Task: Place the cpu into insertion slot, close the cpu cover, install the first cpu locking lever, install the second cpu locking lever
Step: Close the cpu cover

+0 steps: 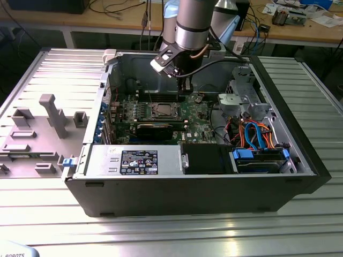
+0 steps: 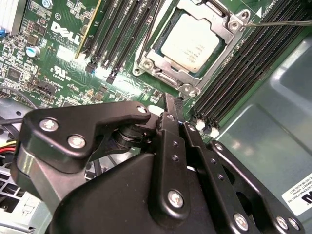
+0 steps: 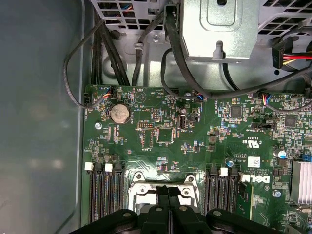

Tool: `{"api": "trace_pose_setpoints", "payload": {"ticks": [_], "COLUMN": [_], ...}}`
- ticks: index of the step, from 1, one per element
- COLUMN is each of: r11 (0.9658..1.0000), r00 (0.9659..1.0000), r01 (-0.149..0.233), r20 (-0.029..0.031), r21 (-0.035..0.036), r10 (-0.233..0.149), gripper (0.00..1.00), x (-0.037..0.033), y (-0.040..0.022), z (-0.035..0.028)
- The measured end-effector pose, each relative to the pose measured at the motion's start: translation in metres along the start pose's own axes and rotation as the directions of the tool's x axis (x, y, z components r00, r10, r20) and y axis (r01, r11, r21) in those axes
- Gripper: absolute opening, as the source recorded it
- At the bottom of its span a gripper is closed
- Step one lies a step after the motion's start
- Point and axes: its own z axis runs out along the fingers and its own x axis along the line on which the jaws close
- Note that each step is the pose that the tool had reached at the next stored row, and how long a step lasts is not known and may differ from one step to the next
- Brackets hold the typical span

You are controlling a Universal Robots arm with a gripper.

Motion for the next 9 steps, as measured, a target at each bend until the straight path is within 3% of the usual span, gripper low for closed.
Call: {"api": "trace_pose_setpoints", "payload": {"ticks": [9], "r11": [1.0], "r00": [1.0], "r01": [0.0], "r20": [0.0], "r21": [-0.0001], "r10": [0.0], "gripper": [0.11], "x": [0.0002], "y": [-0.0033], "z": [0.0001]}}
